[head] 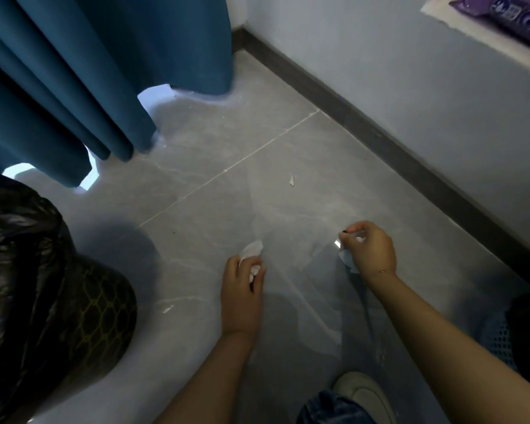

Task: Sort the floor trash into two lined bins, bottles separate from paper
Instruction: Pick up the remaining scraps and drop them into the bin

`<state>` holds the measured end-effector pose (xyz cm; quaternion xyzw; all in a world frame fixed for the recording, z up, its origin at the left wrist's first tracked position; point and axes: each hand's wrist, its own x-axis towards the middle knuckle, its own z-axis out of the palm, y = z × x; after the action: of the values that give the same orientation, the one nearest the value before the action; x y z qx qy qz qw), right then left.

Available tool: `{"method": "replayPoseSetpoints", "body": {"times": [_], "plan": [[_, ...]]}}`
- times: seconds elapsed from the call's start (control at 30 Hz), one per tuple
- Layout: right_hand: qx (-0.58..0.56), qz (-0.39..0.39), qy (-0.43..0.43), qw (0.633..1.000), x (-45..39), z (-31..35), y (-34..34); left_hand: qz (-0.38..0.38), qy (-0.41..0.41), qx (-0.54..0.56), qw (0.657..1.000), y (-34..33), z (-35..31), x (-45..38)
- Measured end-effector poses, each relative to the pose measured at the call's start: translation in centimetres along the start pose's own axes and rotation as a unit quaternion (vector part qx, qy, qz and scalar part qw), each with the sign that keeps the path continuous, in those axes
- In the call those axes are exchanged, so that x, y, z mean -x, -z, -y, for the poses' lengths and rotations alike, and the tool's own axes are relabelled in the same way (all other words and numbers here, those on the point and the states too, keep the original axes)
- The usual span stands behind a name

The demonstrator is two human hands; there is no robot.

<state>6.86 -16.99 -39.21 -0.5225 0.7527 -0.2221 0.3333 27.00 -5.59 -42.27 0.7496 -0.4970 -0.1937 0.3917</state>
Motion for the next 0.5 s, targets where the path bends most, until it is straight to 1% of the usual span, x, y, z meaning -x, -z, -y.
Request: {"method": "replayPoseSetpoints", "body": {"times": [0.3, 0.43, 0.5], "plan": [[0.043, 0.039, 0.022, 0.998, -0.6, -0.3, -0.2, -0.013, -0.003, 0.024, 1.0, -0.8, 0.6, 0.1], [-0.035, 0.043, 0.045, 0.997, 0.1, 0.3, -0.6, -0.013, -0.028, 0.02, 0.999, -1.1, 1.0, 0.1], [-0.034, 0.04, 0.071, 0.996, -0.6, 2.0, -0.9, -0.011, -0.023, 0.03, 0.999, -1.2, 1.1, 0.1]]}}
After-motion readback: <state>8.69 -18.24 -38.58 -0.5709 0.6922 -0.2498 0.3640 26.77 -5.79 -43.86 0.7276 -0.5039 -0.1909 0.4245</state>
